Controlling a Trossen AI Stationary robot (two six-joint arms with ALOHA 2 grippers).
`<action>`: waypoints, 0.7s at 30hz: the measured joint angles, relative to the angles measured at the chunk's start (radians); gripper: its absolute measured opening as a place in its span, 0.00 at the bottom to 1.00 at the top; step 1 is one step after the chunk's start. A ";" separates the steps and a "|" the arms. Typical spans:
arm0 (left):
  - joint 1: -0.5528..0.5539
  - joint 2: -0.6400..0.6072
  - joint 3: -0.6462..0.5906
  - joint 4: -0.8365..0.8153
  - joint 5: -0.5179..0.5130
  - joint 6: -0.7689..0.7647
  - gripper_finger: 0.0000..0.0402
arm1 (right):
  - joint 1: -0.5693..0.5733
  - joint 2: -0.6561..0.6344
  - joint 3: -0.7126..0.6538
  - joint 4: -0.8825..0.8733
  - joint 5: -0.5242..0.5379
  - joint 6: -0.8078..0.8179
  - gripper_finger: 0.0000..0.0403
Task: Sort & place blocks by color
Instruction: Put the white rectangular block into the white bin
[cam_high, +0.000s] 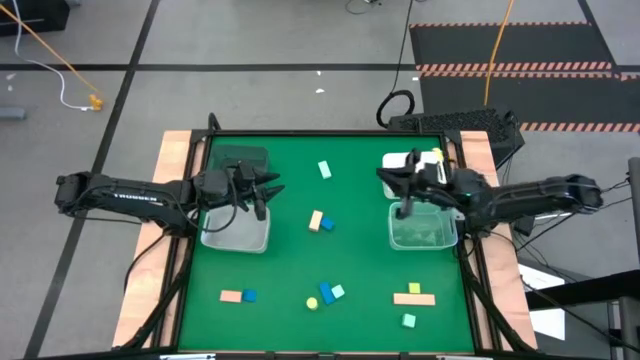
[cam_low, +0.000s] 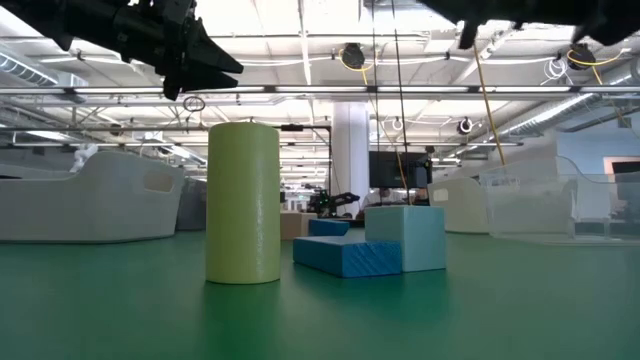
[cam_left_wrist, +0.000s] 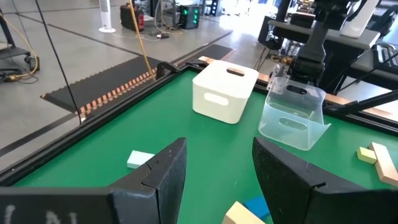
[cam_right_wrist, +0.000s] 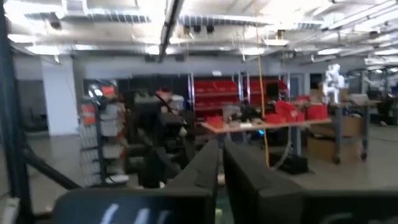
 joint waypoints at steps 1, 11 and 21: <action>0.000 0.000 0.000 -0.001 0.000 -0.002 0.46 | -0.007 0.033 0.015 -0.002 0.000 0.000 0.11; 0.000 0.000 0.000 -0.008 0.000 -0.028 0.46 | -0.063 0.331 0.152 0.000 0.089 0.134 0.41; 0.000 0.000 0.000 -0.048 0.000 -0.062 0.46 | -0.106 0.620 0.301 0.000 0.129 0.298 0.42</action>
